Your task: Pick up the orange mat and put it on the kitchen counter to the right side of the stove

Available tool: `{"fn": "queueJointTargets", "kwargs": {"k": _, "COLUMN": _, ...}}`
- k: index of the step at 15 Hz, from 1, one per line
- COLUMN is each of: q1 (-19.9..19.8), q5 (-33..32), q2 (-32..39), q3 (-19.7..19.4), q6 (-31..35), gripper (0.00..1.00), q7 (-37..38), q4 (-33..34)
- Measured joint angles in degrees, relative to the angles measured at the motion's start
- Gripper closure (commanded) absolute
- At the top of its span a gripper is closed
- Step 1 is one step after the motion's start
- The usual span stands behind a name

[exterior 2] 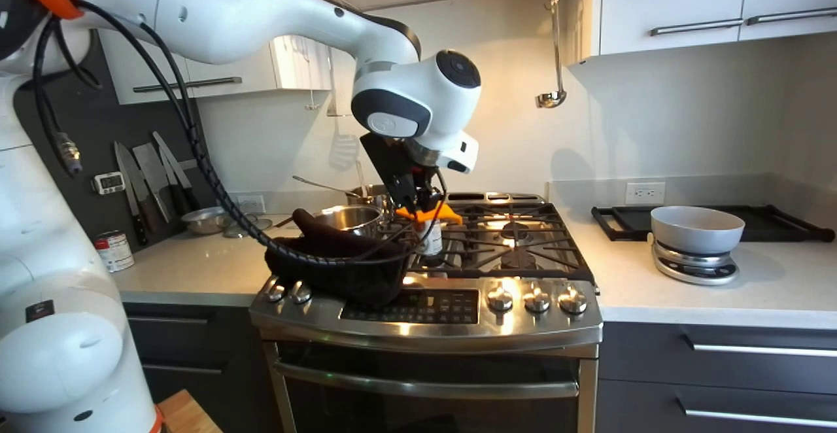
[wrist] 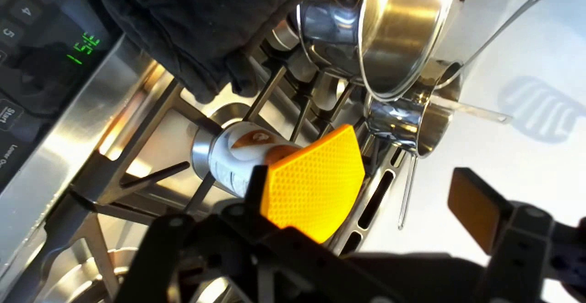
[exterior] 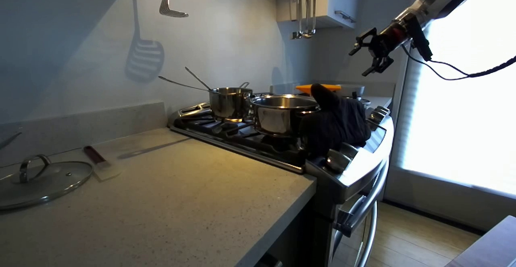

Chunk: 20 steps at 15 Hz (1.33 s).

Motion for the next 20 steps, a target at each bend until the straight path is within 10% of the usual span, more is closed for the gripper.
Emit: {"fn": "queueJointTargets", "kwargs": {"k": 20, "q1": -6.7, "q5": 14.8, "q2": 18.9, "q3": 3.5, "q6": -6.4, "gripper": 0.00, "q7": -0.6, "q4": 10.9}}
